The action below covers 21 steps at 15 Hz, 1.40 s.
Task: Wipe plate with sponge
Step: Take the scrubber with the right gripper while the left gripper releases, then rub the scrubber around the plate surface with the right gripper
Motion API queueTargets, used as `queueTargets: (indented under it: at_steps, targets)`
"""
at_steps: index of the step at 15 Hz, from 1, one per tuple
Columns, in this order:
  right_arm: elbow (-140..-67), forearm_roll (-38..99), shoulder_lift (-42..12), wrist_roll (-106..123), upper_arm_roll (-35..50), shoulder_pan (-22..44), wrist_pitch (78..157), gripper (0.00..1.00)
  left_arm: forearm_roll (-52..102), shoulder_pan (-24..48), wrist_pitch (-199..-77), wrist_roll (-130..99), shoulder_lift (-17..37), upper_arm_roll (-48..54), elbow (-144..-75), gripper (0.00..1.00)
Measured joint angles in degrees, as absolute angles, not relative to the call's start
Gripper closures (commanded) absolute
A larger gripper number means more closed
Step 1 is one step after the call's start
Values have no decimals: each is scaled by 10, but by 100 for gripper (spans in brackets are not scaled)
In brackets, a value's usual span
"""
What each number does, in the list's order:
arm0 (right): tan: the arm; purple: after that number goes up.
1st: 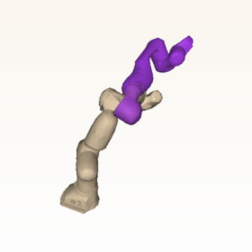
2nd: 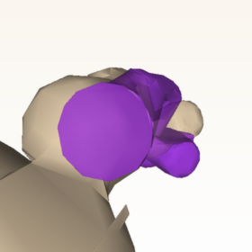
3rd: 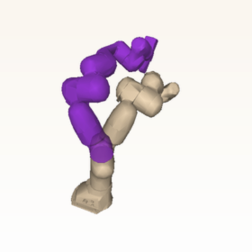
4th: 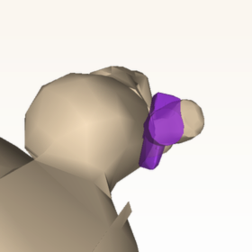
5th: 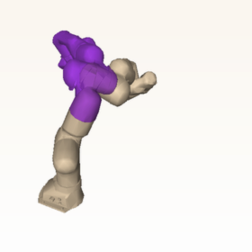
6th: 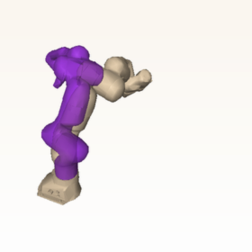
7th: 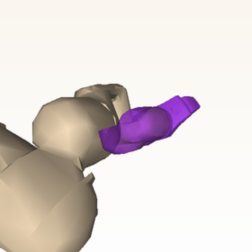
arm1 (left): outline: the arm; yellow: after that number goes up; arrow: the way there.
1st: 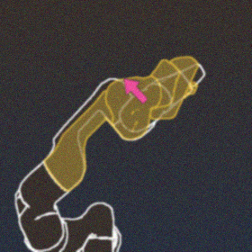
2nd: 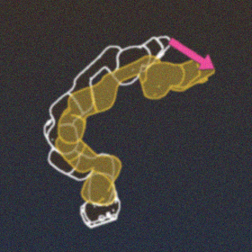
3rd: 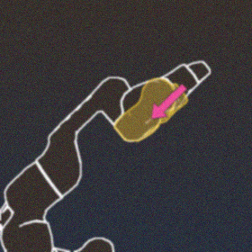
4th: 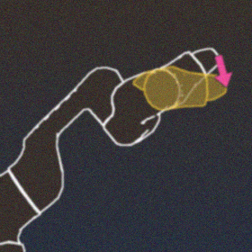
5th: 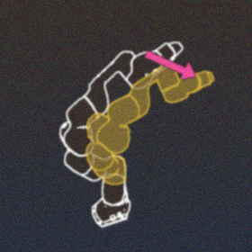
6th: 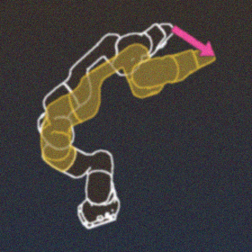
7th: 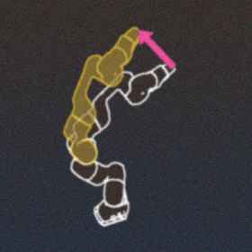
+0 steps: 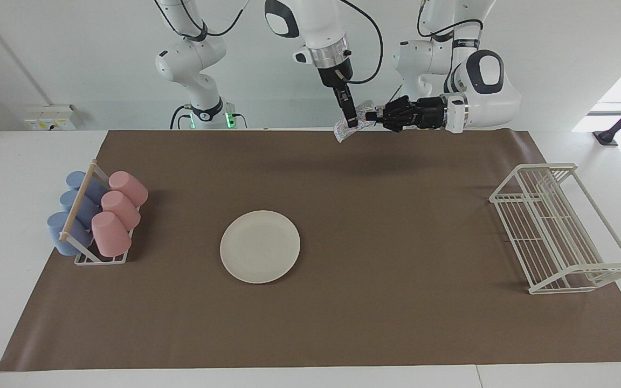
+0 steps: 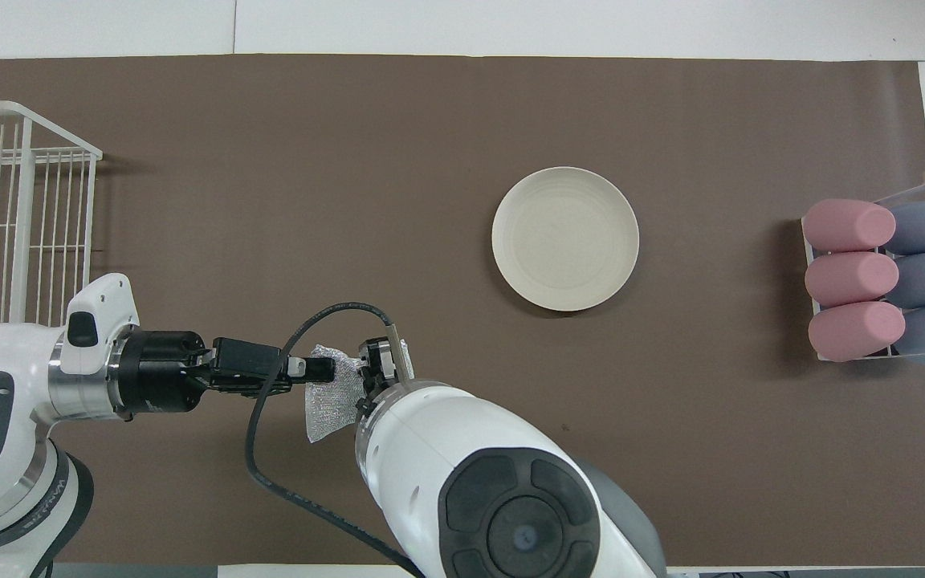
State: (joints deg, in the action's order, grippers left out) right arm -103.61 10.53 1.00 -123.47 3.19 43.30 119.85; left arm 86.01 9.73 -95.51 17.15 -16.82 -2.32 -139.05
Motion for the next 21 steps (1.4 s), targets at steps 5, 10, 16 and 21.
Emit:
queueTargets:
  at_steps: [5,10,16,21]
  targets:
    - [-1036,105,10,-1229,32,433,1201,100,860,97,-953,172,-175,-23,-1399,100]
    - [-1037,105,10,-1229,32,433,1201,100,858,97,-953,171,-178,-24,-1399,0]
    - [-1039,105,10,-1210,30,423,1201,100,845,97,-955,160,-187,-25,-1399,0]
    - [-1120,105,0,-969,23,292,1253,100,816,96,-960,158,-187,-27,-1399,0]
